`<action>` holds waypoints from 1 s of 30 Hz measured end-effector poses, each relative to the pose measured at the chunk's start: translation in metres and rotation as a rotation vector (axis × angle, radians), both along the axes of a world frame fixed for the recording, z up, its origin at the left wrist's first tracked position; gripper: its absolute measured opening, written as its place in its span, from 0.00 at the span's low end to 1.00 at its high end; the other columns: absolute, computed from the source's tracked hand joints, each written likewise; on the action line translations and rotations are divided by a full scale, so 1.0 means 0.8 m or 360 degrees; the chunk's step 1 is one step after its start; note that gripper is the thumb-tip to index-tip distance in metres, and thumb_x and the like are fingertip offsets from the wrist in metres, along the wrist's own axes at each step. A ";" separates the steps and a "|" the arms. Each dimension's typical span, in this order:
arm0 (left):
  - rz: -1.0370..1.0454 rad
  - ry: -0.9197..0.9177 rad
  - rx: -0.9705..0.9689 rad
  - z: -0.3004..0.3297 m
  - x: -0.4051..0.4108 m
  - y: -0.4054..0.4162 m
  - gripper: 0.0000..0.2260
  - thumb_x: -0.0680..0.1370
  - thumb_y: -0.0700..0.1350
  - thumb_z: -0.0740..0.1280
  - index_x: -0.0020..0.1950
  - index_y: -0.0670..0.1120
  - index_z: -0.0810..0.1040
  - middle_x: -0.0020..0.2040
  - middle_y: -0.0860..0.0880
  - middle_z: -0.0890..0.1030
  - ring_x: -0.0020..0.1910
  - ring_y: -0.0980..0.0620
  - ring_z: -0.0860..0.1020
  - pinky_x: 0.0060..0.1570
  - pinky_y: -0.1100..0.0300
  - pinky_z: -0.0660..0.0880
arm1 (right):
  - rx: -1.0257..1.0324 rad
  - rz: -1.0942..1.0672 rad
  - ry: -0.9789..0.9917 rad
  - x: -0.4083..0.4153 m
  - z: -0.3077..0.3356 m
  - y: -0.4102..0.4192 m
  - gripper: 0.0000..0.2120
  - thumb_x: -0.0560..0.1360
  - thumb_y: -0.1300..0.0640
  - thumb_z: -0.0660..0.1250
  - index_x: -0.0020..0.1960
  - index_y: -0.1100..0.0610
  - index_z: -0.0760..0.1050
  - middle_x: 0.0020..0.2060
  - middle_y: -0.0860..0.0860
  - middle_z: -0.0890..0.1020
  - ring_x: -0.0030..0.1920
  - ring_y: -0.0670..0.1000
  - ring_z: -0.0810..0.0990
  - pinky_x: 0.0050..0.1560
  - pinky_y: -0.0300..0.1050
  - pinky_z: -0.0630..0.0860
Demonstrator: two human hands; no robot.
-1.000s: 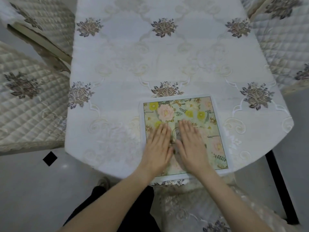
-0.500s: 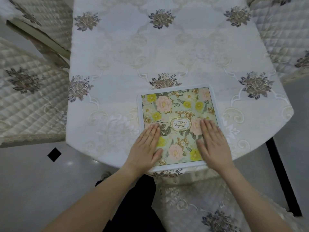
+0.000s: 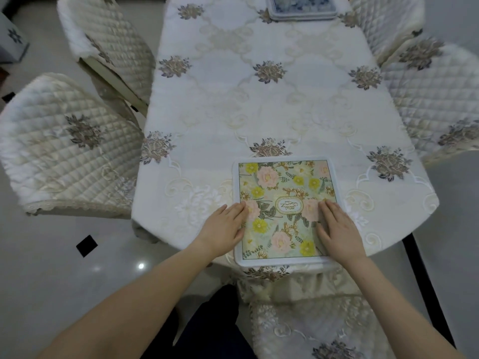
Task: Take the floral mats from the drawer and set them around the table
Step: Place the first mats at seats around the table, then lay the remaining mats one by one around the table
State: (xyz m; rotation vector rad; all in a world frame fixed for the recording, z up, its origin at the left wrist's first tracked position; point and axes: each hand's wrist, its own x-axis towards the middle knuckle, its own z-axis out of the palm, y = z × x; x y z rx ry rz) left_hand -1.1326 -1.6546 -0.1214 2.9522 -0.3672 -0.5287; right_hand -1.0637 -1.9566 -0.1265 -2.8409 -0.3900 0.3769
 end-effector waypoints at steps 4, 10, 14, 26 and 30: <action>0.0084 -0.0086 -0.0161 0.029 0.009 0.019 0.22 0.82 0.50 0.53 0.75 0.46 0.61 0.72 0.48 0.68 0.69 0.49 0.67 0.66 0.54 0.63 | 0.0123 -0.0016 -0.0029 0.001 0.043 0.056 0.27 0.78 0.45 0.49 0.73 0.55 0.66 0.69 0.54 0.72 0.70 0.55 0.67 0.69 0.55 0.65; 0.0241 -0.0513 -0.0340 0.102 -0.033 0.089 0.21 0.78 0.50 0.54 0.65 0.43 0.75 0.59 0.47 0.80 0.57 0.47 0.77 0.55 0.53 0.74 | 0.0357 0.0232 -0.0285 -0.033 0.122 0.192 0.22 0.80 0.49 0.55 0.72 0.53 0.67 0.69 0.52 0.72 0.72 0.55 0.65 0.70 0.54 0.63; 0.0368 -0.0766 -0.0282 0.147 -0.093 0.163 0.20 0.78 0.51 0.57 0.65 0.43 0.76 0.60 0.45 0.79 0.60 0.44 0.76 0.61 0.52 0.70 | 0.0475 0.0493 -0.0442 -0.077 0.160 0.295 0.24 0.78 0.45 0.54 0.71 0.53 0.68 0.67 0.51 0.74 0.70 0.55 0.67 0.69 0.56 0.64; 0.1164 -0.0903 -0.0124 0.177 -0.394 0.429 0.21 0.78 0.52 0.56 0.66 0.44 0.75 0.63 0.47 0.77 0.62 0.47 0.73 0.61 0.56 0.64 | 0.0742 0.1060 -0.0518 -0.294 0.181 0.609 0.23 0.78 0.48 0.58 0.71 0.54 0.69 0.67 0.51 0.74 0.69 0.53 0.68 0.68 0.55 0.67; 0.1497 -0.0781 -0.0099 0.162 -0.502 0.498 0.23 0.79 0.53 0.53 0.68 0.45 0.74 0.64 0.47 0.77 0.64 0.45 0.74 0.64 0.53 0.66 | 0.0716 0.1244 -0.0425 -0.363 0.168 0.693 0.22 0.78 0.49 0.59 0.70 0.54 0.70 0.66 0.50 0.74 0.69 0.50 0.67 0.69 0.54 0.65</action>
